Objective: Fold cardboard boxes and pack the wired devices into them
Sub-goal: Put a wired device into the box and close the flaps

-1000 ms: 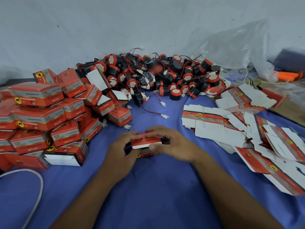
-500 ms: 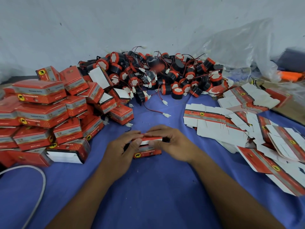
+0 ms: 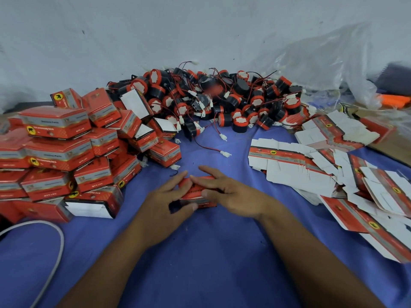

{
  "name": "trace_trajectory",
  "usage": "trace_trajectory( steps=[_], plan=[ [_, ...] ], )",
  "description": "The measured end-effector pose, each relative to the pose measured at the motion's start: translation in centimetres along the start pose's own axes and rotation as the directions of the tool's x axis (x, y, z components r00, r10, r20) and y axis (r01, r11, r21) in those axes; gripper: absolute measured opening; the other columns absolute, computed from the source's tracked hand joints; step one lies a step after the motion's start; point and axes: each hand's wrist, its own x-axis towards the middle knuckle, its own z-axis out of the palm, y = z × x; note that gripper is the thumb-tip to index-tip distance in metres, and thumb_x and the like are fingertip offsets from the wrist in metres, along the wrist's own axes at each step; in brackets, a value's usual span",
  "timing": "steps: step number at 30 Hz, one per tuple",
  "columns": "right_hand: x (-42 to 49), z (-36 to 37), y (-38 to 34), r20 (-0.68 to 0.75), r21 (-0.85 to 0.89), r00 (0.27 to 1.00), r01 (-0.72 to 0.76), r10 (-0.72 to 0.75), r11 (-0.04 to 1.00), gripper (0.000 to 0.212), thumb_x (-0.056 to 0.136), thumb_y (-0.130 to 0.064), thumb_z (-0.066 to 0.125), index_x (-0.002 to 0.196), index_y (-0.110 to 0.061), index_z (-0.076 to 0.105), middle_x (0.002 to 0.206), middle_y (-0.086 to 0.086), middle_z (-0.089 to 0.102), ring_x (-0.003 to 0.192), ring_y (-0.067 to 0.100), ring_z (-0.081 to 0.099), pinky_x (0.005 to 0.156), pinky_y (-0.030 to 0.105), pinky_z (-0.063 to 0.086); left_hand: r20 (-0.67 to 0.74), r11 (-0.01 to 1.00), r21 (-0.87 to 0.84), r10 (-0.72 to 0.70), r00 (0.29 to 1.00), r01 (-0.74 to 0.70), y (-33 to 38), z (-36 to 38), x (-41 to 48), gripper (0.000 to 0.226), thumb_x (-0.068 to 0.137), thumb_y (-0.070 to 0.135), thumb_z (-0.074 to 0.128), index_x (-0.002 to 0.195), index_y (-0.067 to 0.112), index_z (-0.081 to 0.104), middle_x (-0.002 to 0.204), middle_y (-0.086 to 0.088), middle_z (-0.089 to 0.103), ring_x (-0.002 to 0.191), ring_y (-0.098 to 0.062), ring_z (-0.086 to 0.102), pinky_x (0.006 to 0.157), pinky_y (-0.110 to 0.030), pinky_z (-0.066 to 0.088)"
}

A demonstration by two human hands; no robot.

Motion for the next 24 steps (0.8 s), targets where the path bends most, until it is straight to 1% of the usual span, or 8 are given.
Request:
trace_trajectory(
  steps=[3, 5, 8, 11, 16, 18, 22, 24],
  plan=[
    [-0.3, -0.4, -0.4, 0.064, -0.012, 0.998, -0.021, 0.021, 1.0, 0.054, 0.098, -0.031, 0.063, 0.133, -0.068, 0.042, 0.166, -0.02, 0.002, 0.148, -0.005, 0.015, 0.118, 0.025, 0.031, 0.01, 0.998, -0.057, -0.009, 1.0, 0.01, -0.3, -0.1, -0.1, 0.061, 0.086, 0.01, 0.074, 0.14, 0.02, 0.049, 0.148, 0.022, 0.038, 0.139, 0.007, 0.032, 0.111, -0.01, 0.029],
    [-0.5, 0.3, -0.5, -0.013, -0.048, 1.0, 0.017, -0.017, 0.999, 0.061, 0.093, -0.034, 0.069, 0.134, -0.067, 0.038, 0.166, -0.02, -0.001, 0.149, -0.001, 0.017, 0.119, 0.025, 0.031, -0.042, 0.994, -0.11, -0.013, 0.999, 0.008, -0.5, -0.1, 0.1, 0.055, 0.087, 0.006, 0.071, 0.136, 0.023, 0.051, 0.141, 0.022, 0.044, 0.133, 0.007, 0.04, 0.107, -0.008, 0.033],
    [-0.5, 1.5, -0.7, -0.185, -0.133, 0.968, 0.148, -0.172, 0.98, 0.08, 0.078, -0.034, 0.085, 0.145, -0.044, 0.041, 0.165, -0.009, 0.013, 0.149, 0.003, 0.022, 0.115, 0.025, 0.037, -0.114, 0.973, -0.218, -0.096, 0.989, 0.069, -0.6, -0.2, 0.5, 0.031, 0.095, 0.014, 0.062, 0.124, 0.027, 0.064, 0.127, 0.015, 0.063, 0.118, 0.001, 0.057, 0.1, -0.019, 0.046],
    [-0.1, 2.1, -1.3, -0.311, -0.151, 0.913, 0.227, -0.264, 0.962, 0.067, 0.075, -0.023, 0.089, 0.133, -0.014, 0.056, 0.141, 0.002, 0.049, 0.129, 0.012, 0.051, 0.103, 0.031, 0.049, -0.188, 0.939, -0.321, -0.191, 0.963, 0.123, -0.8, -0.3, 0.7, 0.02, 0.101, 0.022, 0.053, 0.104, 0.035, 0.068, 0.099, 0.017, 0.072, 0.092, 0.001, 0.066, 0.078, -0.015, 0.05],
    [0.0, 2.6, -1.2, -0.37, 0.043, 0.923, 0.126, -0.101, 0.991, 0.047, 0.079, -0.015, 0.086, 0.118, -0.014, 0.059, 0.113, -0.002, 0.065, 0.103, 0.01, 0.065, 0.085, 0.026, 0.058, -0.203, 0.91, -0.381, -0.254, 0.946, 0.163, -1.1, 0.2, 0.8, 0.029, 0.097, 0.046, 0.045, 0.104, 0.028, 0.066, 0.094, 0.007, 0.071, 0.084, -0.012, 0.067, 0.071, -0.028, 0.055],
    [0.5, 2.4, -1.1, -0.478, 0.107, 0.878, 0.093, -0.031, 0.99, 0.045, 0.08, -0.017, 0.085, 0.117, -0.019, 0.059, 0.108, -0.01, 0.067, 0.099, 0.003, 0.066, 0.08, 0.02, 0.055, -0.236, 0.864, -0.47, -0.32, 0.918, 0.18, -1.1, 0.2, 0.8, 0.029, 0.101, 0.047, 0.046, 0.11, 0.027, 0.064, 0.097, 0.009, 0.071, 0.084, -0.015, 0.069, 0.07, -0.034, 0.057],
    [3.8, 1.5, -2.7, -0.599, 0.168, 0.796, 0.018, 0.088, 0.986, 0.041, 0.088, -0.013, 0.073, 0.121, -0.021, 0.05, 0.104, -0.01, 0.063, 0.08, -0.006, 0.062, 0.064, 0.015, 0.049, -0.249, 0.852, -0.471, -0.376, 0.893, 0.227, -1.2, -0.2, 0.7, 0.016, 0.101, 0.033, 0.051, 0.104, 0.027, 0.065, 0.088, 0.009, 0.071, 0.079, -0.013, 0.07, 0.072, -0.033, 0.056],
    [6.3, 1.6, -4.5, -0.623, 0.158, 0.779, 0.038, 0.07, 0.987, 0.047, 0.087, -0.012, 0.073, 0.125, -0.017, 0.046, 0.106, -0.006, 0.06, 0.083, -0.002, 0.062, 0.068, 0.016, 0.051, -0.221, 0.885, -0.4, -0.346, 0.912, 0.239, -0.9, 0.0, 0.7, 0.013, 0.101, 0.026, 0.053, 0.103, 0.024, 0.066, 0.085, 0.005, 0.071, 0.08, -0.013, 0.068, 0.074, -0.032, 0.054]
  ],
)
